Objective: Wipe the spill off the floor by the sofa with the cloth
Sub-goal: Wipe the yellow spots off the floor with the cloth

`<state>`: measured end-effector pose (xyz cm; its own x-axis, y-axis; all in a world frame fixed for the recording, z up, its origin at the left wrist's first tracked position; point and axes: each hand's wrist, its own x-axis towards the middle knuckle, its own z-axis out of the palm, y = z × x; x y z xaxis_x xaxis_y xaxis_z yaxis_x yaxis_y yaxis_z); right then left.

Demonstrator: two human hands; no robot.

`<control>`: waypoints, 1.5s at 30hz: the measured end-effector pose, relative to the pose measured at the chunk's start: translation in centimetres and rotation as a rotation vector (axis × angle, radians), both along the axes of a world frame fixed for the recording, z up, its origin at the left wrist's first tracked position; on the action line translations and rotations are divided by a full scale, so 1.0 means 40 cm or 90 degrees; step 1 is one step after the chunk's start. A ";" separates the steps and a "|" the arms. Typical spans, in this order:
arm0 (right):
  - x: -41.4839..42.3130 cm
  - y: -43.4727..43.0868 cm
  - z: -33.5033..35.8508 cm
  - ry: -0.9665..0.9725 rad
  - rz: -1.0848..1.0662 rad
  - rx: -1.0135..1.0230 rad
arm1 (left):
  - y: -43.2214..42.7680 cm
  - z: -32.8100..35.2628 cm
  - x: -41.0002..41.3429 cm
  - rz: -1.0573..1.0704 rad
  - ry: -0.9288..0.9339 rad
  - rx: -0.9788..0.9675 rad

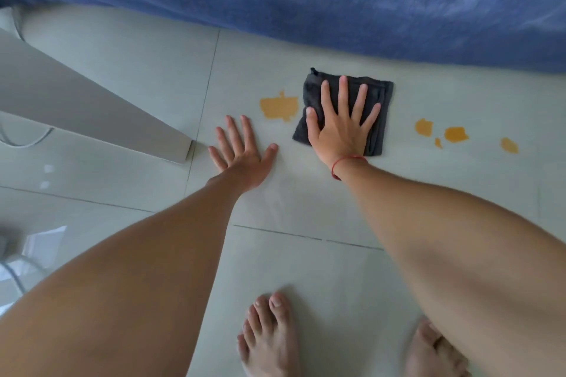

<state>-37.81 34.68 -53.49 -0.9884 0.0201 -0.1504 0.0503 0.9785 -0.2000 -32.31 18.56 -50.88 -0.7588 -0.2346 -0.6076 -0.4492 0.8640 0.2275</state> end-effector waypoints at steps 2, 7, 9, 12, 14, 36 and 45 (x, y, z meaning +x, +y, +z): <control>0.009 -0.005 0.004 -0.003 0.017 0.005 | -0.004 0.006 -0.003 -0.002 -0.015 0.008; 0.149 0.020 0.017 0.002 0.084 0.003 | -0.002 0.019 -0.006 -0.001 -0.032 -0.007; 0.215 0.044 0.018 -0.005 0.099 0.000 | -0.024 0.027 -0.007 -0.035 0.003 -0.046; 0.229 0.098 0.020 -0.012 0.135 0.017 | -0.063 0.019 0.004 -0.073 0.064 -0.080; 0.200 0.107 0.024 -0.016 0.145 0.033 | -0.069 -0.002 0.016 -0.060 0.090 -0.079; 0.173 0.070 0.016 0.008 0.233 0.042 | -0.091 -0.007 -0.003 -0.058 0.036 -0.018; 0.048 0.043 0.006 -0.030 0.011 0.057 | -0.093 -0.011 -0.007 -0.051 0.026 -0.009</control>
